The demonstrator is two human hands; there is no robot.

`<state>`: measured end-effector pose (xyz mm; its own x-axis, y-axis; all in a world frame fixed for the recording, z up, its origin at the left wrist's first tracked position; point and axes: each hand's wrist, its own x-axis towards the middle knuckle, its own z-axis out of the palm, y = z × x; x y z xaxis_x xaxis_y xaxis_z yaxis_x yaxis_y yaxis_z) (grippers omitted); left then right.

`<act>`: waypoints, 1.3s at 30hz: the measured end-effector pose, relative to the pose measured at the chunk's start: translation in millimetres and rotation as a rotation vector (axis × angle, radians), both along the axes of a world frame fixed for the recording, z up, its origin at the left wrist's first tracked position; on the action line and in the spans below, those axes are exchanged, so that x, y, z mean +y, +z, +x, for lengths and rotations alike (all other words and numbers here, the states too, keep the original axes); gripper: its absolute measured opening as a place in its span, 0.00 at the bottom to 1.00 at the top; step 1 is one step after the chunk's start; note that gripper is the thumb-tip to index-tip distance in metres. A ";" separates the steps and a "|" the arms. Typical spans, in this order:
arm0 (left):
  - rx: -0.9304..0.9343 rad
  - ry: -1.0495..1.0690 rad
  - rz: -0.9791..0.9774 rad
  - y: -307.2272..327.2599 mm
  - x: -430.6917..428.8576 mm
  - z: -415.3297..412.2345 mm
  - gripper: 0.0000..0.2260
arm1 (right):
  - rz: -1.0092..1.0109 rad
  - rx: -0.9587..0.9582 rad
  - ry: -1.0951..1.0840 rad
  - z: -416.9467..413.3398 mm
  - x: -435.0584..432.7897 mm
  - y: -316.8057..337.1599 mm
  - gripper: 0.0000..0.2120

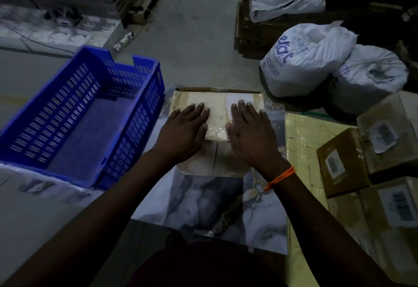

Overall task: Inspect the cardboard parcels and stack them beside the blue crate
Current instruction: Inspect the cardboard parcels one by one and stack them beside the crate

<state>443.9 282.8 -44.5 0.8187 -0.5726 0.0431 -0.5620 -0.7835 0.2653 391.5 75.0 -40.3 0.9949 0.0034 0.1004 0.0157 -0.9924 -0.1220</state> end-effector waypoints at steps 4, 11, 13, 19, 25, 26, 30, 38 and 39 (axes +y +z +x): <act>0.033 0.005 -0.034 2.6 1.4 -4.0 0.27 | 0.022 0.029 -0.006 -3.8 2.7 1.5 0.37; -0.103 -0.070 -0.082 4.2 19.3 -33.8 0.24 | 0.103 -0.082 0.139 -41.1 -3.3 -0.1 0.33; -0.107 -0.084 -0.078 -0.7 24.1 -41.4 0.25 | 0.060 -0.088 0.153 -49.5 -3.9 -6.1 0.32; -0.130 -0.068 -0.059 -12.5 25.7 -47.5 0.26 | -0.029 -0.090 0.146 -55.3 -2.4 -19.0 0.33; -0.078 -0.084 -0.108 -10.1 26.7 -40.9 0.26 | 0.046 -0.064 0.156 -48.9 -4.3 -15.3 0.34; -0.077 -0.089 -0.130 -8.0 26.9 -38.9 0.26 | 0.097 -0.063 0.162 -47.0 -6.7 -13.2 0.34; -0.096 0.076 -0.384 -2.5 27.9 -22.6 0.24 | 0.432 -0.182 -0.002 -35.2 -20.7 -3.1 0.31; 0.762 0.545 -0.795 26.1 10.1 24.2 0.15 | 1.041 0.100 -0.397 18.7 -52.2 6.1 0.20; 0.765 0.546 -0.811 25.9 9.9 27.0 0.12 | 1.037 0.087 -0.398 22.2 -52.1 8.2 0.20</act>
